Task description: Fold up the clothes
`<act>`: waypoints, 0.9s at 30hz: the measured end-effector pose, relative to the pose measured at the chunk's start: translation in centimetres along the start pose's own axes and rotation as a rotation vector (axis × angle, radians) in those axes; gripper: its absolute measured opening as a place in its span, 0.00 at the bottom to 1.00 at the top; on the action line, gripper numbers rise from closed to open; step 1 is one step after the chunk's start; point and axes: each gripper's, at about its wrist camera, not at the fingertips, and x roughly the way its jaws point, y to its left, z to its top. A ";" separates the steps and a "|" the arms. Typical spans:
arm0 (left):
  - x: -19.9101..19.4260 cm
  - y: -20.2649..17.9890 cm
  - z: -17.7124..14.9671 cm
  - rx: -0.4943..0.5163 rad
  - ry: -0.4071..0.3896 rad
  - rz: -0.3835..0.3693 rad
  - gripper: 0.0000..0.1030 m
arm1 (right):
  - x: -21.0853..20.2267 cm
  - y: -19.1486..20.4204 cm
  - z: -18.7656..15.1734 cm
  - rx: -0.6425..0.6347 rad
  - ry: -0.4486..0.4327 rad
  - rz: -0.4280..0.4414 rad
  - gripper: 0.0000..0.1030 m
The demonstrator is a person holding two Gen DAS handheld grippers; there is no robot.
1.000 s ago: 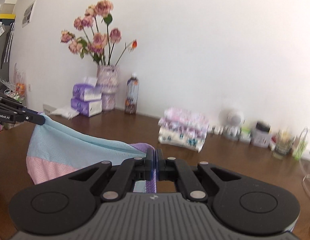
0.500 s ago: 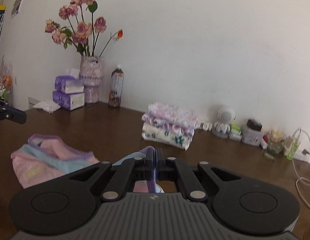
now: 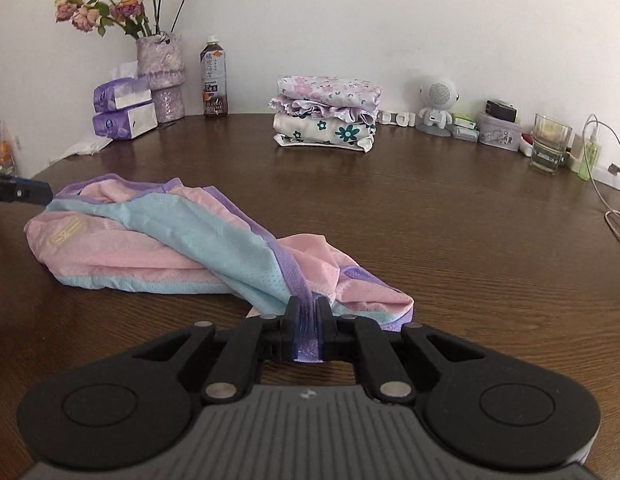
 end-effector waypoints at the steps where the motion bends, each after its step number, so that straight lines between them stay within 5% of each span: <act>1: 0.1 -0.1 -0.1 -0.002 -0.006 -0.008 0.54 | -0.2 -0.1 0.0 0.024 -0.011 0.003 0.24; 2: 0.2 -0.2 -0.2 -0.006 -0.013 -0.021 0.60 | -0.4 -0.2 0.0 0.051 -0.026 0.004 0.41; 6: 0.8 -0.6 -0.5 -0.038 -0.047 -0.049 0.75 | -1.5 0.2 0.3 0.139 -0.095 0.007 0.63; 7: 0.9 -0.7 -0.6 -0.047 -0.060 -0.057 0.78 | -1.7 0.5 0.2 0.154 -0.105 0.014 0.75; 12: 1.0 -0.9 -1.2 -0.096 -0.087 -0.086 0.86 | -2.2 2.8 -0.6 0.163 -0.119 0.051 0.99; 27: 1.7 -1.2 -2.6 -0.126 -0.060 -0.085 0.86 | -0.6 3.9 -2.6 0.180 -0.071 0.029 1.00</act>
